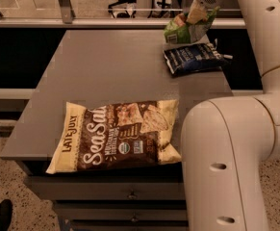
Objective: Move green rice chip bag near blue chip bag
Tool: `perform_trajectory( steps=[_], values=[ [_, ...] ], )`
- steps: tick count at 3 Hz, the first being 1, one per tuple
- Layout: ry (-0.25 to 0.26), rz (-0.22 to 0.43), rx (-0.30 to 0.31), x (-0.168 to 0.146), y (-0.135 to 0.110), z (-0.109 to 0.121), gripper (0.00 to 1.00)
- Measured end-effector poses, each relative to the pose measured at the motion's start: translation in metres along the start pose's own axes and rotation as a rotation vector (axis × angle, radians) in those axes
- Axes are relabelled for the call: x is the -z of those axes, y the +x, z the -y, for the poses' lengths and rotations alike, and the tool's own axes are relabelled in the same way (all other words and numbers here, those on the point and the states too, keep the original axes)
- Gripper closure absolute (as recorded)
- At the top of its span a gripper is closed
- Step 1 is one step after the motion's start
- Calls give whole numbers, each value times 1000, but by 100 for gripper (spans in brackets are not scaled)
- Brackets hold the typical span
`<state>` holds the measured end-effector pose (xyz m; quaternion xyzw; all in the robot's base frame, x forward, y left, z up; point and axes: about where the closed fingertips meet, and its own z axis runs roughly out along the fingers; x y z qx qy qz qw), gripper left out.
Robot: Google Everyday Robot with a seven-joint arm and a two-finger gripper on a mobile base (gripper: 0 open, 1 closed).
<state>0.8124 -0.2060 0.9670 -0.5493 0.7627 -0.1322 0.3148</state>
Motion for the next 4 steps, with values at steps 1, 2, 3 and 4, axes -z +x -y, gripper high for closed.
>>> perform_trajectory(
  steps=[1, 2, 3, 4],
  values=[
    [-2, 10, 4, -2, -2, 0, 7],
    [-6, 23, 1, -2, -6, -1, 0],
    [-6, 24, 1, -2, -6, -1, 0],
    [62, 52, -57, 28, -32, 16, 0]
  ],
)
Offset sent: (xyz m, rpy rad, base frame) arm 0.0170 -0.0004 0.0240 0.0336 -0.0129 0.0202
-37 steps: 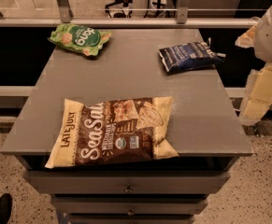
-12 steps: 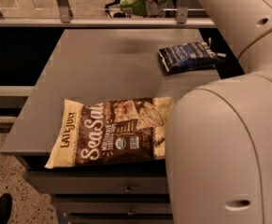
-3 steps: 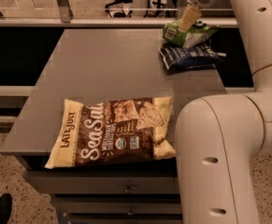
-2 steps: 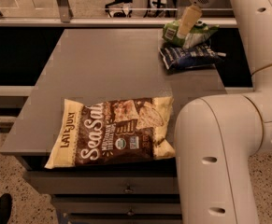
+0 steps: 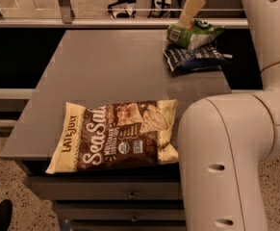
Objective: Move green rice chip bag near blue chip bag
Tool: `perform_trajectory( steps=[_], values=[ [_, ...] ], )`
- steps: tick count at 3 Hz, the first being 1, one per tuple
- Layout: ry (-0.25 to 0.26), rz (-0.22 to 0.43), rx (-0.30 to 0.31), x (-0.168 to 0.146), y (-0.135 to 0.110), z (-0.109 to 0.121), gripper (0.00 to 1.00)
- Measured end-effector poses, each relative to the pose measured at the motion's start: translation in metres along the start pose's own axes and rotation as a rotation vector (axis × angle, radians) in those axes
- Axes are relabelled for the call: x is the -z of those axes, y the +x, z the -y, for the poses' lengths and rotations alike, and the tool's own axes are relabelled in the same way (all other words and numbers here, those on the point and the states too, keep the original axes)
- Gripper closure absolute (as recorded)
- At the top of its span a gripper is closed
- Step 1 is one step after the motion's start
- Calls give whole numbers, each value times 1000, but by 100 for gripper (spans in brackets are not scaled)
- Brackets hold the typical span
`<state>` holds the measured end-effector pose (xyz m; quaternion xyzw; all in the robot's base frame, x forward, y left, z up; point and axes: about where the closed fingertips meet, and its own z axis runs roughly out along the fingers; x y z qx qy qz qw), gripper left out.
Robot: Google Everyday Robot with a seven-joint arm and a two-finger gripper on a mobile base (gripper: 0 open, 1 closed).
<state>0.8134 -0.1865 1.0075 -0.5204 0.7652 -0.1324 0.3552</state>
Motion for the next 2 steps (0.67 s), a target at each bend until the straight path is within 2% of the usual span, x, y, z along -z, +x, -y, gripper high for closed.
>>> perform_trajectory(
  steps=[1, 2],
  values=[
    [142, 104, -125, 58, -46, 36, 0],
    [275, 229, -268, 129, -63, 67, 0]
  ],
)
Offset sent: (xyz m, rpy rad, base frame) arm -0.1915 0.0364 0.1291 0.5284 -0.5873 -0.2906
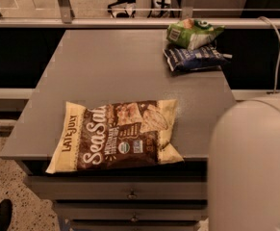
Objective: Move green rice chip bag near blue chip bag
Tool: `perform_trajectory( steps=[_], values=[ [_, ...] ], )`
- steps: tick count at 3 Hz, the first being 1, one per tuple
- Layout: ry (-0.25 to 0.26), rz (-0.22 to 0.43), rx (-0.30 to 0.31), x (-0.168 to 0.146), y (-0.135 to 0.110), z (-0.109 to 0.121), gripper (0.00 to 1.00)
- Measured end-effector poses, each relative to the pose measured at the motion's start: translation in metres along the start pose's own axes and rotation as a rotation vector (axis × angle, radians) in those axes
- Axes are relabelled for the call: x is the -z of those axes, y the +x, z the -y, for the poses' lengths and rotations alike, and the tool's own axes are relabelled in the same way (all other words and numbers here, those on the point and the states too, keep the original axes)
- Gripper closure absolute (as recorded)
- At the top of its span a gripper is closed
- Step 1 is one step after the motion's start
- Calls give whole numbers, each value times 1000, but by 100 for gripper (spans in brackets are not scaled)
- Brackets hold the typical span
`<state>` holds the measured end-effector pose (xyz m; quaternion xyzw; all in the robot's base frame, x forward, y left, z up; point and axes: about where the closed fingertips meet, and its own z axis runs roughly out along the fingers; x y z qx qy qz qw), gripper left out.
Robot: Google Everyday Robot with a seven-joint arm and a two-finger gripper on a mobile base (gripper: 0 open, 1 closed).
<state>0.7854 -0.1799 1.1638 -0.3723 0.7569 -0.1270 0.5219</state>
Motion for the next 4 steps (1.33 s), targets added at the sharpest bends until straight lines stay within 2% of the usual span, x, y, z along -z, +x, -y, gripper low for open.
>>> perform_trajectory(
  steps=[1, 2, 3, 4],
  values=[
    [60, 90, -57, 36, -30, 13, 0],
    [66, 76, -129, 26, -14, 19, 0],
    [221, 58, -464, 62, 80, 95, 0],
    [310, 65, -623, 90, 123, 128, 0]
  ],
)
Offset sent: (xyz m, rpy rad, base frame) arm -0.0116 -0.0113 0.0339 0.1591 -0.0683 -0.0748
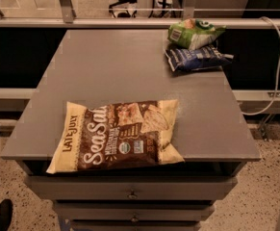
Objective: Move green rice chip bag near blue chip bag
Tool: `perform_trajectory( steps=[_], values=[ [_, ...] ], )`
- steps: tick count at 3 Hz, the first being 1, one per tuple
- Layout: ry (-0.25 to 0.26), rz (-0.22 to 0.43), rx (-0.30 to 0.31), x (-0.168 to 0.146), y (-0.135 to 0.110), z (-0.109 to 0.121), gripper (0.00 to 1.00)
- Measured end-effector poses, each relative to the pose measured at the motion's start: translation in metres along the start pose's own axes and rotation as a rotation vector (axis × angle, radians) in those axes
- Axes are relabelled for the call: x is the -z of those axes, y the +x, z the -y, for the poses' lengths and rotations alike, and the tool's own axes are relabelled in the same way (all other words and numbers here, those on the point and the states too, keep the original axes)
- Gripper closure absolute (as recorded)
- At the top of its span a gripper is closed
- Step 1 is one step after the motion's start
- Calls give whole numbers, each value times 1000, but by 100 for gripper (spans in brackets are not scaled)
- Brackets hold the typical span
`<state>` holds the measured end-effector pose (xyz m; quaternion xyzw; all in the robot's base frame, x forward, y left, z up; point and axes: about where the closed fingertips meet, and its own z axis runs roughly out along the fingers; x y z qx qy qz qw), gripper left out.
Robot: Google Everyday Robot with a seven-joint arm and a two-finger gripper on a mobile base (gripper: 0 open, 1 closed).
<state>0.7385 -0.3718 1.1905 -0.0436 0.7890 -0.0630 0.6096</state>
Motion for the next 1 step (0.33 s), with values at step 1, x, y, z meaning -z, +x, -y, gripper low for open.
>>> perform_trajectory(
  steps=[1],
  values=[
    [3, -1, -43, 0, 2, 2, 0]
  ],
)
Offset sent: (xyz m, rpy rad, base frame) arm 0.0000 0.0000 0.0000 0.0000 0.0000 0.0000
